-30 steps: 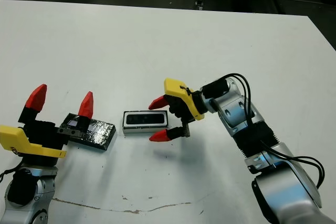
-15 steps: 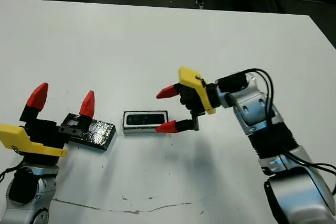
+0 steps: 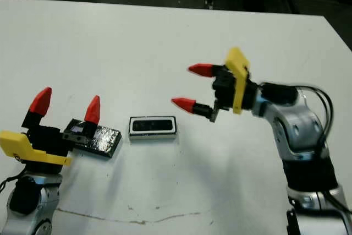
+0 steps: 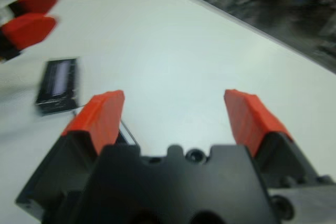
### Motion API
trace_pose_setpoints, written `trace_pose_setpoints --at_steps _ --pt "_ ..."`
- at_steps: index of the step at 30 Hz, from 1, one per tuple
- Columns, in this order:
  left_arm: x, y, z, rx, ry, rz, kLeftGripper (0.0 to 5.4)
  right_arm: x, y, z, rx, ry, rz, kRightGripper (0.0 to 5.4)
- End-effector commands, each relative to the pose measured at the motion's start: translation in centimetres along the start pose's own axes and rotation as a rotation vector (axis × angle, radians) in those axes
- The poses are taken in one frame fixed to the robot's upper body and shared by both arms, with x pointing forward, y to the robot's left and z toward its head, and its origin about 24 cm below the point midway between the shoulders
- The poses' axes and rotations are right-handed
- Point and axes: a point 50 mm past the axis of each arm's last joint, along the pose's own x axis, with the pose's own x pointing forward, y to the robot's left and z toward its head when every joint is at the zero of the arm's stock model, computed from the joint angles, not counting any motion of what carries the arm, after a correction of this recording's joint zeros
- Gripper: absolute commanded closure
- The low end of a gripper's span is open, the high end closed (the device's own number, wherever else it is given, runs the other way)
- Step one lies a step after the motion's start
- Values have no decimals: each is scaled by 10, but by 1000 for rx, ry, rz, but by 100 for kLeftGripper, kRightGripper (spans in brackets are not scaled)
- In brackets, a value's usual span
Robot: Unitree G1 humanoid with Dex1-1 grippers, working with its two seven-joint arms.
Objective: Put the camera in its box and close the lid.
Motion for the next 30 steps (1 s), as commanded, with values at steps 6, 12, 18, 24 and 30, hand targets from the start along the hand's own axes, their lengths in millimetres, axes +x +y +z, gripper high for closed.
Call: trace_pose_setpoints --at_steps 6,12,18,24,30 --pt "4 19 10 113 -8 -32 0 -58 22 -26 61 -87 -304 195" --pt "17 37 28 215 -25 -139 0 -79 43 -49 122 -164 -440 293" --pt "36 58 53 353 41 -350 0 -85 50 -53 142 -186 -514 390" --pt "67 77 75 489 203 -682 0 -85 51 -54 146 -192 -557 491" --pt "94 91 83 508 403 -980 0 -82 52 -55 158 -191 -569 539"
